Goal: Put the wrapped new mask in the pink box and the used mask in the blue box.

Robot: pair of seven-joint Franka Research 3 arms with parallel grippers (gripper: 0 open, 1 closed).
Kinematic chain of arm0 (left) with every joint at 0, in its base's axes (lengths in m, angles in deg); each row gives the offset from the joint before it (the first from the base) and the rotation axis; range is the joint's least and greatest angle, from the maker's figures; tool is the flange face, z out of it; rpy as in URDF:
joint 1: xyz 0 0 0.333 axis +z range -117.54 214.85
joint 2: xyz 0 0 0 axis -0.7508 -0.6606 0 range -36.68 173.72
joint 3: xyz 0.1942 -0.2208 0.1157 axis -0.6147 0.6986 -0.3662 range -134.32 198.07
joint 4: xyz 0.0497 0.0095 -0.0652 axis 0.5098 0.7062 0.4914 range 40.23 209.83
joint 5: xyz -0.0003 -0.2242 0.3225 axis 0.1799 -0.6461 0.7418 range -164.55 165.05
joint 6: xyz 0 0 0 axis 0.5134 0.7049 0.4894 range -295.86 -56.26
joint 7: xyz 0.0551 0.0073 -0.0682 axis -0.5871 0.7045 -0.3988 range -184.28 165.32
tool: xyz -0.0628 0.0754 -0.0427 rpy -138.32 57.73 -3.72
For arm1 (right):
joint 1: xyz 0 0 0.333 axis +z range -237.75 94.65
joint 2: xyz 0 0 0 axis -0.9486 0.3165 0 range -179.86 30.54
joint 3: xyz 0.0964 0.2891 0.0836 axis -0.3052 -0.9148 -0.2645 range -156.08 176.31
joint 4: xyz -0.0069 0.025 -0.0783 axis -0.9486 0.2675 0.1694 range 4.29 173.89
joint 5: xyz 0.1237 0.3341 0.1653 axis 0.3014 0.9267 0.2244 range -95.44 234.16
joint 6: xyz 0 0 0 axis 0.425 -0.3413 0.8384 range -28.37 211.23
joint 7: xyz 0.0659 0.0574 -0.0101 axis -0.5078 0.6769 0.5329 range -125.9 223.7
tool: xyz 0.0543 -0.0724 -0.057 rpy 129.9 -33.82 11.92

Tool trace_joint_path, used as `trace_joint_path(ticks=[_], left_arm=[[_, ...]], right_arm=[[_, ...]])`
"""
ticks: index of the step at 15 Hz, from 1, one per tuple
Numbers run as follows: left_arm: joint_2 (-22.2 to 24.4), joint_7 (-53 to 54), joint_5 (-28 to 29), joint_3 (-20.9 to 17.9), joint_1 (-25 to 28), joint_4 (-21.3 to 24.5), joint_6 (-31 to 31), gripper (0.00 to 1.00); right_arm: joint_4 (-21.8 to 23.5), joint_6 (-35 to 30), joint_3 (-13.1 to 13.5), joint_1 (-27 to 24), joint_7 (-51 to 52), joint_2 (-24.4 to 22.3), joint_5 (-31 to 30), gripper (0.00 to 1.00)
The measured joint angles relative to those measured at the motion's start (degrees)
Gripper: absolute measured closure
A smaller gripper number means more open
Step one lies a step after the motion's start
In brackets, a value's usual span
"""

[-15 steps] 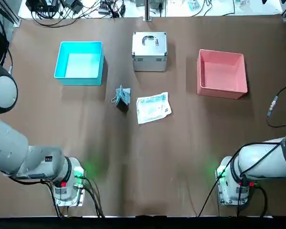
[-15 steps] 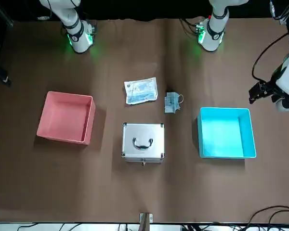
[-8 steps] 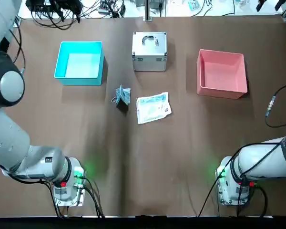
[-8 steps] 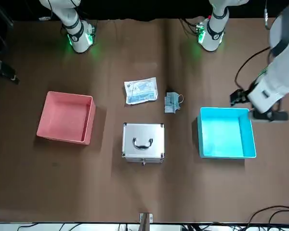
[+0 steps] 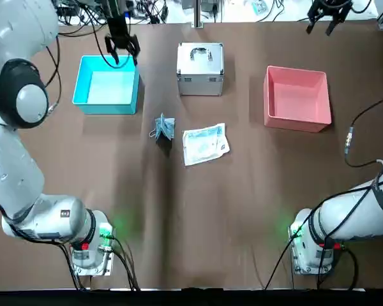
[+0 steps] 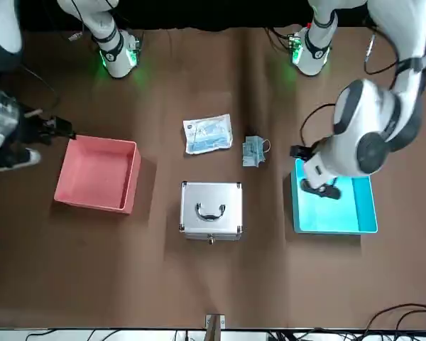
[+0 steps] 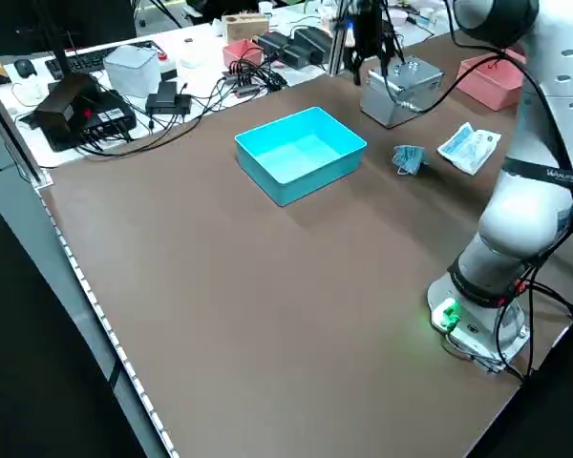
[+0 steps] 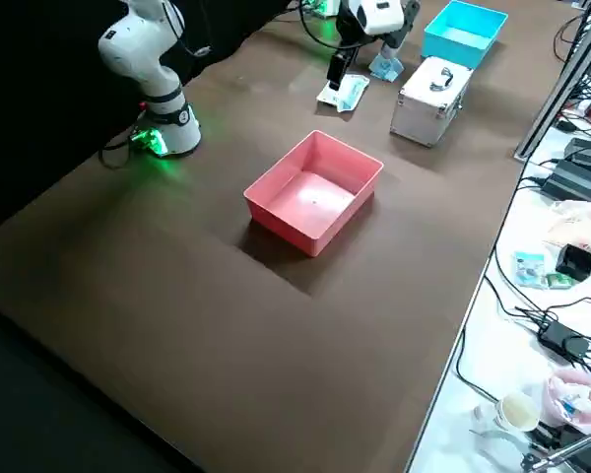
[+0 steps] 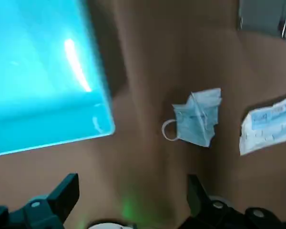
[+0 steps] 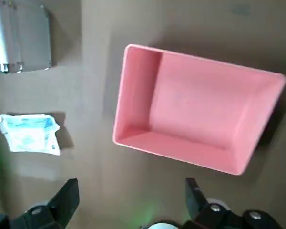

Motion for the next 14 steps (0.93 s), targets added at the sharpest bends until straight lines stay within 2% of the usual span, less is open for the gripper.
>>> trace_joint_path(ticks=[4,5,8,11,14], left_arm=[[-1.92,-5.47,-3.24,3.62,-0.45,7.67,-9.33,0.00],[-2.02,-10.45,-3.42,4.38,-2.79,12.68,-16.78,0.00],[-3.84,-18.39,-3.44,4.51,-7.49,17.73,-26.73,0.01],[-7.70,-22.36,-2.86,4.35,-10.93,18.69,-29.98,0.03],[-9.06,-22.86,-1.77,4.00,-10.80,19.79,-29.99,0.05]], right_arm=[[0.41,-0.51,-0.04,2.02,-2.09,1.74,2.52,0.02],[1.76,-0.47,-0.06,3.13,-4.07,2.51,5.36,0.02],[6.14,1.24,-0.11,4.86,-5.49,3.30,11.64,0.02],[12.67,5.88,-0.14,6.57,-5.62,3.78,18.09,0.03],[20.22,13.18,-0.19,9.73,-5.63,4.25,24.45,0.03]])
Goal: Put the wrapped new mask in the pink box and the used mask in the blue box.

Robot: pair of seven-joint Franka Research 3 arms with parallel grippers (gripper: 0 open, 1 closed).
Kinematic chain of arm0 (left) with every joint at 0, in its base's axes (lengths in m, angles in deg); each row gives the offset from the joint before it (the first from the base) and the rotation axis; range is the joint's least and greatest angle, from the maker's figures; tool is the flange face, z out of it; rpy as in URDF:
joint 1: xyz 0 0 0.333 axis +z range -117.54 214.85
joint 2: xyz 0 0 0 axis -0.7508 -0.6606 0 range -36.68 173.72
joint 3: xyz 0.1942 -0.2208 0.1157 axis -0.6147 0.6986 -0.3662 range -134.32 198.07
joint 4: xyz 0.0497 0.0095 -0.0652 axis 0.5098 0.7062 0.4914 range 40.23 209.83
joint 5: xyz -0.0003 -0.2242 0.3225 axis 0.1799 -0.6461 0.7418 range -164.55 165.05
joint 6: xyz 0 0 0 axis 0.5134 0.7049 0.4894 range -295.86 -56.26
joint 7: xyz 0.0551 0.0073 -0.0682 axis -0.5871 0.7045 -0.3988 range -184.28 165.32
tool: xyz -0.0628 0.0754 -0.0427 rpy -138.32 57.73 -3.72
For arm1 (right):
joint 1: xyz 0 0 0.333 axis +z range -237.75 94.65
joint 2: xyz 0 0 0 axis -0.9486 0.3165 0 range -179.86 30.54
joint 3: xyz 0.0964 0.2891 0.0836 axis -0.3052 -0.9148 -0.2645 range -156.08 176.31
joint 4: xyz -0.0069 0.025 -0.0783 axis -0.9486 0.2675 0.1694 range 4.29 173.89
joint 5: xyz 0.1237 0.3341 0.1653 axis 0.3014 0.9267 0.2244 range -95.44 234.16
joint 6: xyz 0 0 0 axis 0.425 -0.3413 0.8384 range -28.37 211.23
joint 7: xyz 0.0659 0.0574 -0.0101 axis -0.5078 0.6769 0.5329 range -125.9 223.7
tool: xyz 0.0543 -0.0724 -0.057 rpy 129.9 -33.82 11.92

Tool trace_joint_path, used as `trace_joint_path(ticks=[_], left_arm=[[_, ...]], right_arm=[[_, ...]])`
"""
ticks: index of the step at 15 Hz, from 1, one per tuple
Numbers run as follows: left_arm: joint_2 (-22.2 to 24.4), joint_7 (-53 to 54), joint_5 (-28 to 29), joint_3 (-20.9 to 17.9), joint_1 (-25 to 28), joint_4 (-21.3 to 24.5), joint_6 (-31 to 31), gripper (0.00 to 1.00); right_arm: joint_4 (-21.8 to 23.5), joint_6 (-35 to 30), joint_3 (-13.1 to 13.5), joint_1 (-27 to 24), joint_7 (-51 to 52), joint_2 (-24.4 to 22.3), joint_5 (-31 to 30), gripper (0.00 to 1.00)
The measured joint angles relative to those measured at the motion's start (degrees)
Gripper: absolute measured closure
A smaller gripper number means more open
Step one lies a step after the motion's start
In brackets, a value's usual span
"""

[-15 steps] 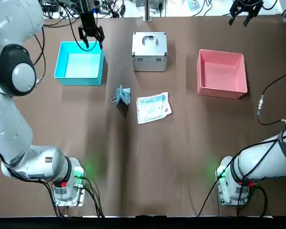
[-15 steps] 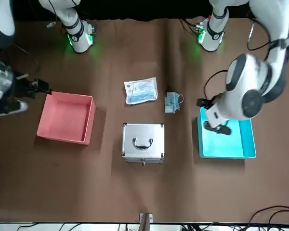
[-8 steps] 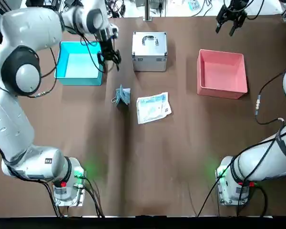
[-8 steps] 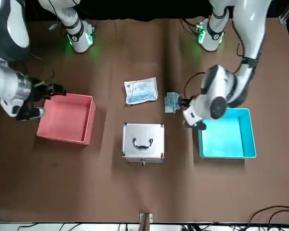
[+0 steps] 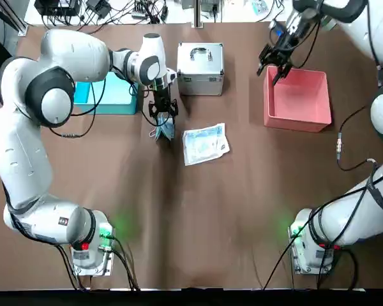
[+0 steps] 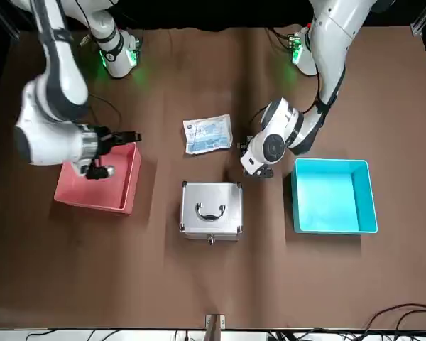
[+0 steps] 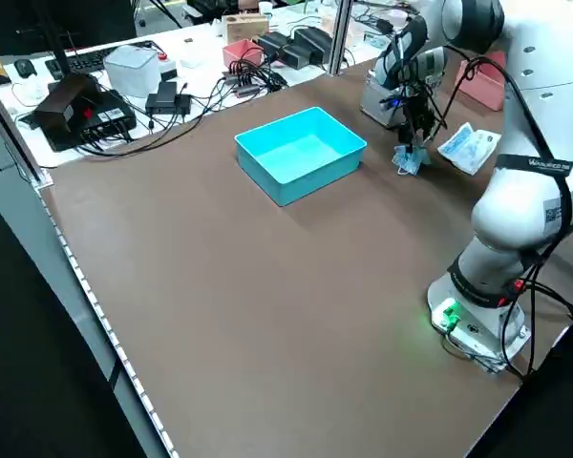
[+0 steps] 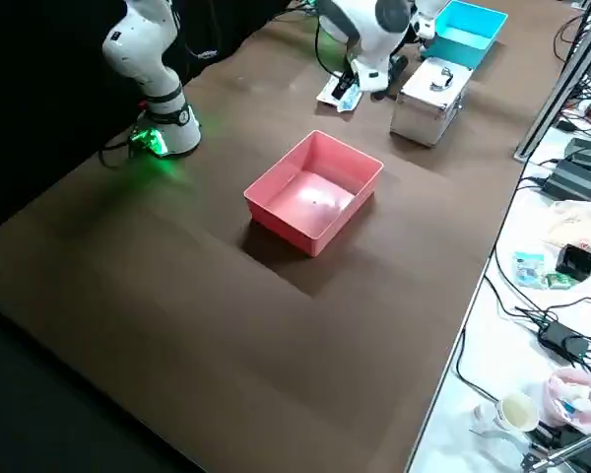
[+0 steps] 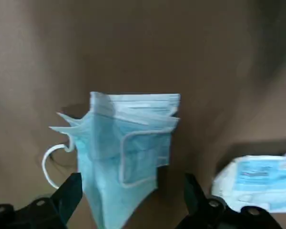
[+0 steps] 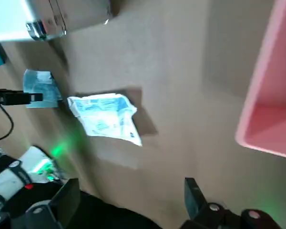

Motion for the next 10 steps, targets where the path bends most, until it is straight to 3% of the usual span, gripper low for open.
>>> trace_joint_path(ticks=[2,3,10], left_arm=[[0.00,0.00,0.45,-0.14,0.35,0.98,0.00,0.07],[0.01,-0.05,0.50,-0.14,0.46,1.20,0.00,0.15],[0.01,-8.57,3.99,-0.11,0.08,1.56,0.50,0.83]], right_arm=[[2.81,2.24,-0.04,2.67,0.00,1.69,4.16,0.04],[3.44,3.26,-0.07,4.15,0.00,3.06,5.66,0.04],[5.00,14.90,-0.16,14.86,-0.02,13.61,14.14,0.07]])
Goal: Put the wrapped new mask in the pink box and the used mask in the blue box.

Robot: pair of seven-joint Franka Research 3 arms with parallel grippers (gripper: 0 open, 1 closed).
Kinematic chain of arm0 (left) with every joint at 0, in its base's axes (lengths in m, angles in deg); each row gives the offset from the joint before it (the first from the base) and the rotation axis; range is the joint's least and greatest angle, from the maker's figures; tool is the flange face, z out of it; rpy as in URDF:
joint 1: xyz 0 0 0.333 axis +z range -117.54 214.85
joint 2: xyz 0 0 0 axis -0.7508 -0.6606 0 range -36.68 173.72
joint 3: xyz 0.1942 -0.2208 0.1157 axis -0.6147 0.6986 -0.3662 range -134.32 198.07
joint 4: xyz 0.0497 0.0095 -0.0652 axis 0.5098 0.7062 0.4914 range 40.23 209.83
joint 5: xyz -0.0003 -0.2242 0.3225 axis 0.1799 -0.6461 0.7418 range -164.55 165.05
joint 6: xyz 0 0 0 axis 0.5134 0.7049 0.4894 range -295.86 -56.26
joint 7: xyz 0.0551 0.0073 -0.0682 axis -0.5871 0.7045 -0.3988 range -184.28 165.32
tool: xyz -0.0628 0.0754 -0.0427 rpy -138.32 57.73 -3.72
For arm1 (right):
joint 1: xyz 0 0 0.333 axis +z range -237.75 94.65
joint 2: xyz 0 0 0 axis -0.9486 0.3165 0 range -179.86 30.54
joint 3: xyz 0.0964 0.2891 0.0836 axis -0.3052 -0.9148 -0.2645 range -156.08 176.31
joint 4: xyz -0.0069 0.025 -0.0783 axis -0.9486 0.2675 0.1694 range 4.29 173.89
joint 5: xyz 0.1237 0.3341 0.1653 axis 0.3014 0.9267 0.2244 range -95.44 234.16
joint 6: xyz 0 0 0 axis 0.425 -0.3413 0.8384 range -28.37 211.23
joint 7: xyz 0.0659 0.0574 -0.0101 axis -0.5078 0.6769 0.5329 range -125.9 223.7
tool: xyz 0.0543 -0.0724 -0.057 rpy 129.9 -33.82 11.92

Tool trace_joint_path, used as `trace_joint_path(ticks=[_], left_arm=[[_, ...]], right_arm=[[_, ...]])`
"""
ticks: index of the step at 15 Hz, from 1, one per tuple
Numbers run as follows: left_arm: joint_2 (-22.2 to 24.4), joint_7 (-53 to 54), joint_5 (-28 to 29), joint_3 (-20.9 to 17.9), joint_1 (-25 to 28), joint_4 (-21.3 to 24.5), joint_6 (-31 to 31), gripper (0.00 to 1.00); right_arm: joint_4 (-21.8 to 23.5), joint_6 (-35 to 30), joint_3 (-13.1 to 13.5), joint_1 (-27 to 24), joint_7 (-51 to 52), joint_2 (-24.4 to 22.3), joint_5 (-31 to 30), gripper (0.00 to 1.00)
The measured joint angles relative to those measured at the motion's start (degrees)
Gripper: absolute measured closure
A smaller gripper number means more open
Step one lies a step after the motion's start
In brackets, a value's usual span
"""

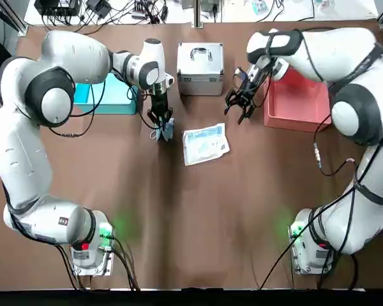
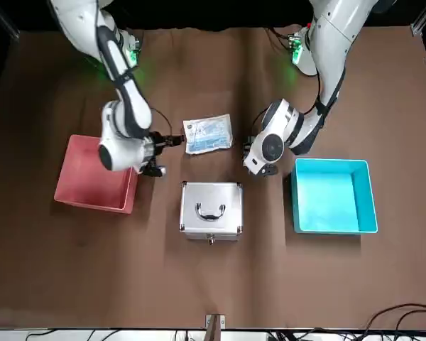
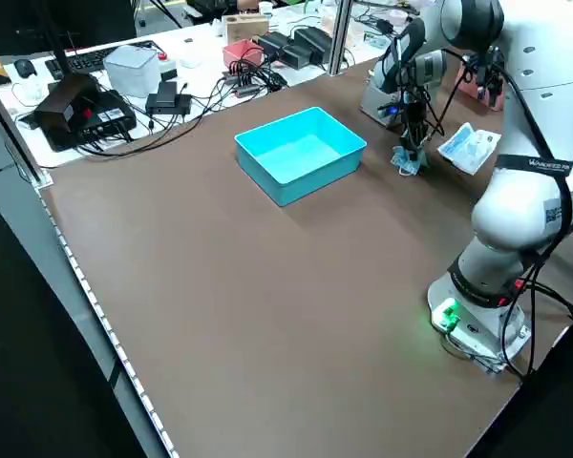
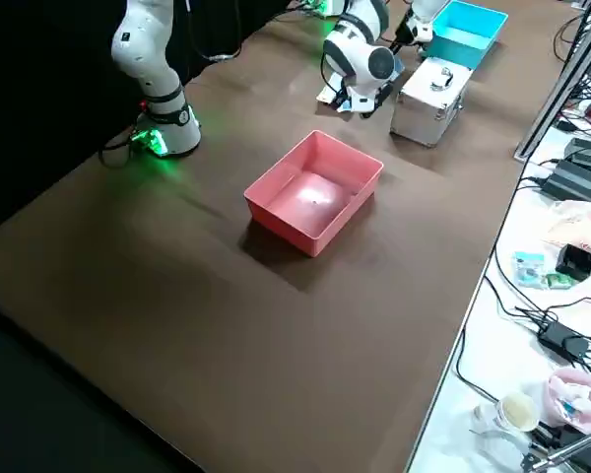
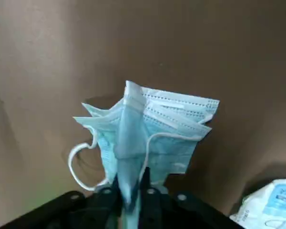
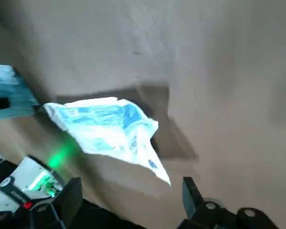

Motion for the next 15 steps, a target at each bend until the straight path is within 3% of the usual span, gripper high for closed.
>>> trace_joint_path(ticks=[2,5,6,10,15], left_arm=[[0.01,-0.12,0.32,-0.03,0.29,-0.12,-0.01,0.96],[0.21,-0.12,0.49,-0.06,1.24,-3.17,2.84,0.96],[0.66,-0.11,0.67,-0.05,2.42,-9.14,10.27,0.96],[2.72,2.62,2.71,-0.07,5.83,-20.72,23.91,0.96],[4.63,13.91,6.00,-0.20,13.60,-23.35,25.72,0.96]], right_arm=[[0.03,0.68,0.01,1.52,0.00,2.38,1.39,0.09],[-0.04,0.72,0.00,3.08,0.03,4.28,4.32,0.13],[-0.05,1.40,0.00,4.31,0.02,4.76,5.64,0.14],[-0.12,3.23,0.01,6.37,0.00,6.68,7.22,0.15],[-0.75,3.42,0.02,7.99,0.01,8.45,9.16,0.21]])
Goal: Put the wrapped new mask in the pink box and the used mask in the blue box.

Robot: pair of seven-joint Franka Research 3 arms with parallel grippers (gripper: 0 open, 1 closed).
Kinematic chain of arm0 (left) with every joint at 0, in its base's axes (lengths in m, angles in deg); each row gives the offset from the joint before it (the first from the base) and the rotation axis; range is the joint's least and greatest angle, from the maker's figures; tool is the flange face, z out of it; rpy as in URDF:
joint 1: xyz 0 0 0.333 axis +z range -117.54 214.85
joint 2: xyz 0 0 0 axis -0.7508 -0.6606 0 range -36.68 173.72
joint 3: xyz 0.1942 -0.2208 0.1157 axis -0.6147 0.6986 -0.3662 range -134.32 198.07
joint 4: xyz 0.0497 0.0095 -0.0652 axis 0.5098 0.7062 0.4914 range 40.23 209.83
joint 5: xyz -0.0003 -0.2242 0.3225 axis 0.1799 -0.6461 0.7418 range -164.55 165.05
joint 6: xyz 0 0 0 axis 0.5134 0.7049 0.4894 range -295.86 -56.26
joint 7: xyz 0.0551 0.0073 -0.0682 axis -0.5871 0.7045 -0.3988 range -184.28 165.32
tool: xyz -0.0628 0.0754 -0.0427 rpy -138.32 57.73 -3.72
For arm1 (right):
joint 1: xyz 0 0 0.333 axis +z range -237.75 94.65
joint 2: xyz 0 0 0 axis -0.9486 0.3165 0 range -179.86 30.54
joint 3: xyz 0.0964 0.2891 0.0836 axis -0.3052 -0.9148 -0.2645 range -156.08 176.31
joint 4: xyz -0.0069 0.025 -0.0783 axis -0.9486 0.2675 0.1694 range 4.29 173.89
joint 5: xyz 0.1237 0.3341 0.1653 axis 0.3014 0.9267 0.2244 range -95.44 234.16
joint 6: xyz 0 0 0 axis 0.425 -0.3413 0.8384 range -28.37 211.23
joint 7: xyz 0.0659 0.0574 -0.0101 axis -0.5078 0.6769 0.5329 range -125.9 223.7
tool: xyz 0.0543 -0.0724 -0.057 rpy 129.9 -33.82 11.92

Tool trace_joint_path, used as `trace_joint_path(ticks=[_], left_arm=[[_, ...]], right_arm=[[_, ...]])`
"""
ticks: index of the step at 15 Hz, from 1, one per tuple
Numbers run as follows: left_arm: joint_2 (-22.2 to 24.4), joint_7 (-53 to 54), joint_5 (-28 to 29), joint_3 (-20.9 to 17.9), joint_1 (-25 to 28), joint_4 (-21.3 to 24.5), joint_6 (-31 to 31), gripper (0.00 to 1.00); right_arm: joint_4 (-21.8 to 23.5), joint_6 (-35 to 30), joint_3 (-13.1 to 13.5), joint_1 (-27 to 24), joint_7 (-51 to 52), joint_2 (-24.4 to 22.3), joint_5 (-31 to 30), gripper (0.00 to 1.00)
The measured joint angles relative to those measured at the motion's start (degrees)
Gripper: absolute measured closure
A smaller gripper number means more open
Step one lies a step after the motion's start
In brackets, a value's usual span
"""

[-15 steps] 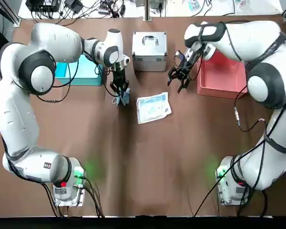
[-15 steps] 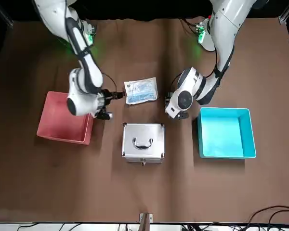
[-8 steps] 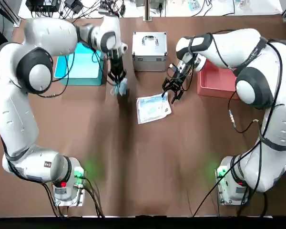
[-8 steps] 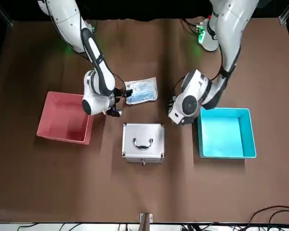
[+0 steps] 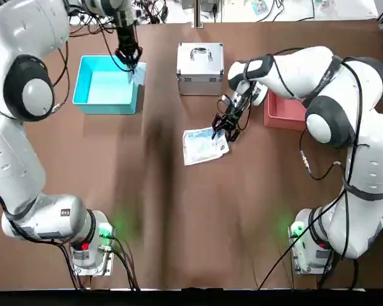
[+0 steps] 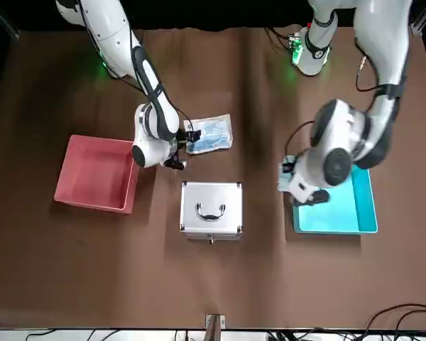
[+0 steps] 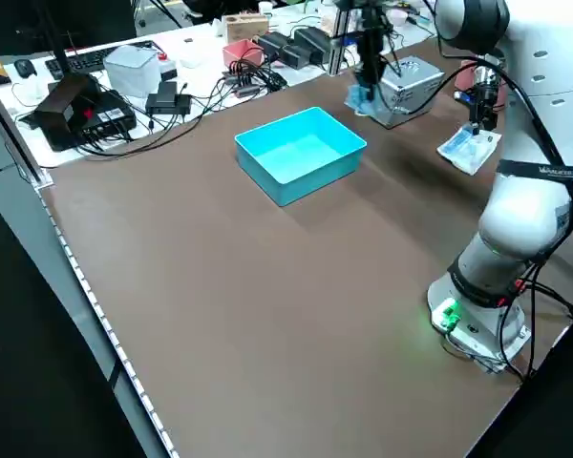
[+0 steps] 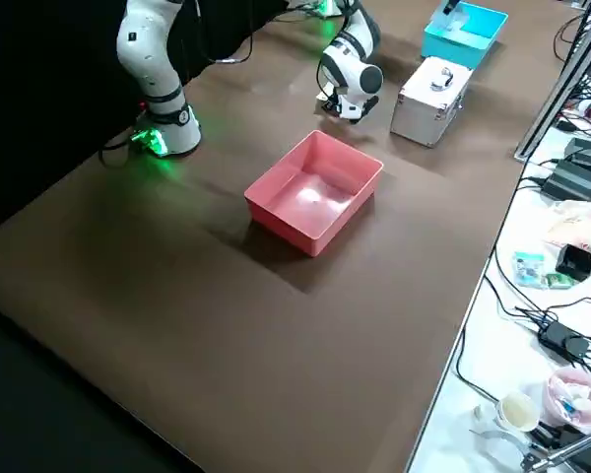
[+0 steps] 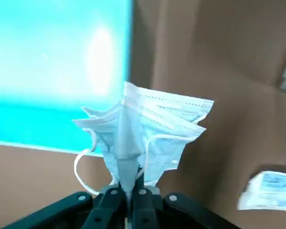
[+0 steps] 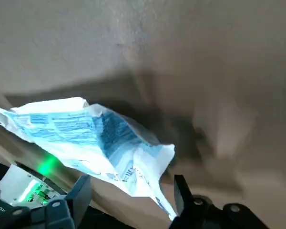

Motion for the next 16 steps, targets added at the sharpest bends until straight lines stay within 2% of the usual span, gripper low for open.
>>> trace_joint_path(ticks=[1,3,5,10,14,16], left_arm=[[0.03,2.50,1.12,-0.01,1.54,0.00,0.01,0.96],[-0.13,6.57,3.75,-0.07,4.07,0.01,-0.11,0.96],[-0.83,9.55,6.54,-0.16,5.98,0.06,-1.77,0.96],[-6.36,15.20,8.74,-0.62,10.59,0.33,-7.16,0.96],[-10.16,16.52,10.04,-1.15,11.14,0.44,-7.75,0.96],[-11.54,17.61,10.08,-1.32,11.39,0.72,-7.75,0.96]], right_arm=[[-0.07,0.05,0.00,0.18,0.00,0.23,0.05,0.25],[-0.21,0.07,0.01,0.27,0.00,0.57,0.08,0.46],[-0.48,0.01,0.05,0.27,-0.01,0.80,0.12,0.51],[-1.42,-0.64,0.36,0.14,-0.05,0.91,0.15,0.96],[-2.27,-2.15,1.38,-0.56,-0.04,0.87,0.05,0.96],[-3.40,-10.33,4.45,-1.94,-0.03,-0.64,-2.89,0.96]])
